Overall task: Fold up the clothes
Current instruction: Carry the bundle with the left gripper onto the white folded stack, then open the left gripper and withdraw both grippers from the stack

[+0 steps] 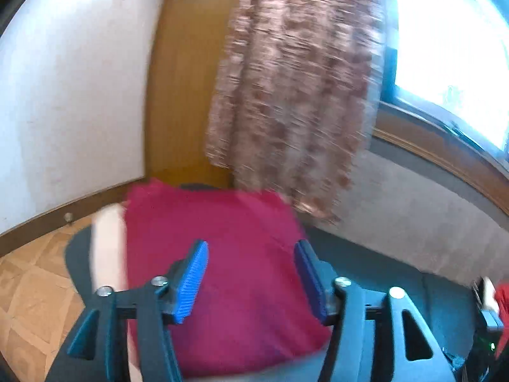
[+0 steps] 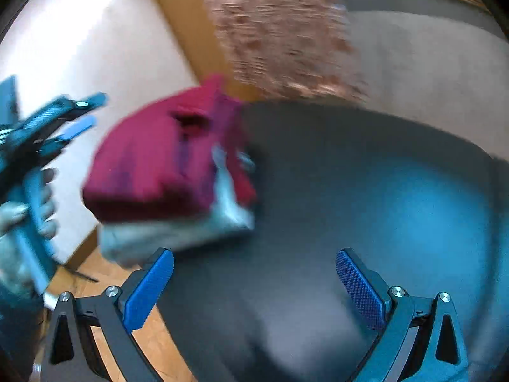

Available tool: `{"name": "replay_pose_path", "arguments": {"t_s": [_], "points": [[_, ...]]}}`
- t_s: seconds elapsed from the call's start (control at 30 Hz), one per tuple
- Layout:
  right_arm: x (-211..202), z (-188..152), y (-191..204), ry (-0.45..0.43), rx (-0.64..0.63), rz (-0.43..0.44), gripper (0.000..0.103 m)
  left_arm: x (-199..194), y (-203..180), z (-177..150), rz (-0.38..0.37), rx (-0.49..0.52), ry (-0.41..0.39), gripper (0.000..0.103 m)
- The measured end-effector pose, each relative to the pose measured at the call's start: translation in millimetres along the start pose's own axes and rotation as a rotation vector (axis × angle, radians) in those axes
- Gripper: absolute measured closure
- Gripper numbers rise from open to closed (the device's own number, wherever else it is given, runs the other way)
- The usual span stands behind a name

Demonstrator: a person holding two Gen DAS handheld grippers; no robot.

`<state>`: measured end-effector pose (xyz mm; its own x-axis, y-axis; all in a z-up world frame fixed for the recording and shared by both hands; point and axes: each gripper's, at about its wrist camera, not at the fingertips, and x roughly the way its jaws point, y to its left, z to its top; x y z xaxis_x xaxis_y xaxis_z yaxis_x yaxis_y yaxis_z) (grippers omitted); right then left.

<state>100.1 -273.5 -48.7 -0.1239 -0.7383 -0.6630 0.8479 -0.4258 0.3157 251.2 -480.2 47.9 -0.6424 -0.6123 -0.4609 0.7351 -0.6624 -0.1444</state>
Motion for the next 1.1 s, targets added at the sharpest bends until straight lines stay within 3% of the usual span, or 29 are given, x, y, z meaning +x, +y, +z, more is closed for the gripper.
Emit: {"name": "replay_pose_path", "arguments": {"t_s": [0.13, 0.2, 0.3, 0.4, 0.5, 0.73, 0.87, 1.1], "points": [[-57.0, -37.9, -26.3, -0.012, 0.017, -0.198, 0.0, -18.7, -79.1, -58.3, -0.079, 0.092, 0.127, 0.041], [-82.4, -51.5, -37.1, -0.02, 0.028, -0.279, 0.0, -27.0, -104.3, -77.9, -0.071, 0.103, 0.166, 0.041], [-107.8, -65.7, -42.3, -0.03, 0.007, -0.32, 0.0, -47.7, -112.8, -92.5, -0.013, 0.066, 0.178, 0.041], [-113.4, -65.7, -40.5, -0.045, 0.009, -0.278, 0.0, -65.1, -106.6, -87.1, 0.066, 0.078, 0.188, 0.041], [-108.1, -52.4, -22.5, -0.066, -0.034, -0.244, 0.0, -93.6, -94.9, -79.1, 0.194, 0.133, 0.16, 0.041], [-86.4, 1.3, 70.0, -0.143, -0.214, -0.091, 0.0, -168.7, -56.7, -37.5, 0.447, 0.159, -0.079, 0.041], [-70.6, 21.4, 121.4, -0.146, -0.298, -0.035, 0.0, -178.2, -21.9, -27.8, 0.405, 0.049, -0.079, 0.041], [-48.5, 23.8, 168.0, -0.1, -0.383, 0.01, 0.0, -158.6, 21.8, -50.5, 0.399, -0.076, 0.044, 0.041]]}}
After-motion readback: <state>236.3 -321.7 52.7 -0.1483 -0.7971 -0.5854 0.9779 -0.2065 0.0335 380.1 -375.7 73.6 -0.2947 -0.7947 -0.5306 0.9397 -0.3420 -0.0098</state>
